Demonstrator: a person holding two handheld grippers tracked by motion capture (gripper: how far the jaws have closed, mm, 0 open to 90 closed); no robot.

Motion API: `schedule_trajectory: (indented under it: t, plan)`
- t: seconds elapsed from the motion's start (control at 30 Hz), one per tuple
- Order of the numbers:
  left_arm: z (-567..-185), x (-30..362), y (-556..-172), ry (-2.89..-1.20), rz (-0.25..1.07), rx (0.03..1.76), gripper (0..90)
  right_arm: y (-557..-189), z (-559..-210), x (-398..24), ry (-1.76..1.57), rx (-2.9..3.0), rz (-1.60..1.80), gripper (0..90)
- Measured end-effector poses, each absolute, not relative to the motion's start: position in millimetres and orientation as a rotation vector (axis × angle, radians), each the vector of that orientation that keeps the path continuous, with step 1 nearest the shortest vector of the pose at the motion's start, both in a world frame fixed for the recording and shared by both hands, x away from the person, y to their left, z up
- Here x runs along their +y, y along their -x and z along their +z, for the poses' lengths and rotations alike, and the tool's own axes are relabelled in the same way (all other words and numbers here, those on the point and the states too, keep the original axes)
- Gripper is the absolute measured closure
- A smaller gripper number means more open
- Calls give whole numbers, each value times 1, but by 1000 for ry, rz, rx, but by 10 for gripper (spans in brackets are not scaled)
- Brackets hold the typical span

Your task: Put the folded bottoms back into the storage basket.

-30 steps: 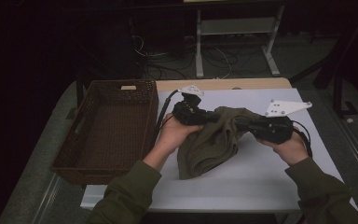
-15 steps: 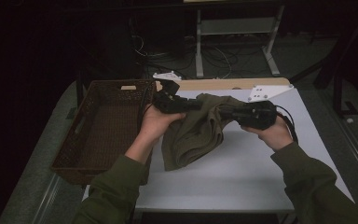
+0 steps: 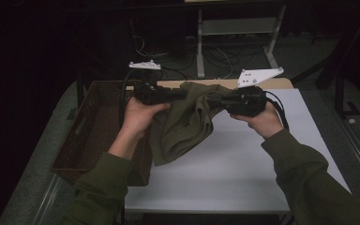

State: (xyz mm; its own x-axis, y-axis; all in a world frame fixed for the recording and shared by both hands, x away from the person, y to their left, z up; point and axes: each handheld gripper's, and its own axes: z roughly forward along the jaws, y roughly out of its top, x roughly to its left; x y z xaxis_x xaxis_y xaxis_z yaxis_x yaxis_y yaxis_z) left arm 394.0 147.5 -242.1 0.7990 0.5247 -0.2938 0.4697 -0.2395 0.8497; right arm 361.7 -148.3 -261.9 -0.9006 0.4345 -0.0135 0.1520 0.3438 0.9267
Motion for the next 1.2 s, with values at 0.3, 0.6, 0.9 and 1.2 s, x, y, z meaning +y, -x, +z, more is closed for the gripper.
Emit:
schedule_trajectory:
  t: [0.3, 0.6, 0.9, 1.2]
  plan:
    - [-219, 199, -407, -1838, 141, 829, 836, -375, -244, -112, -467, 2371, 1594, 861]
    - [-204, 254, -415, -1806, 224, 911, 836, -387, -233, -68, -401, 2404, 1612, 860]
    - [-207, 302, -415, -1782, 278, 1001, 836, -396, -236, -26, -371, 2452, 1612, 861]
    - [-223, 341, -415, -1778, 343, 1096, 836, -401, -253, 7, -365, 2511, 1609, 860]
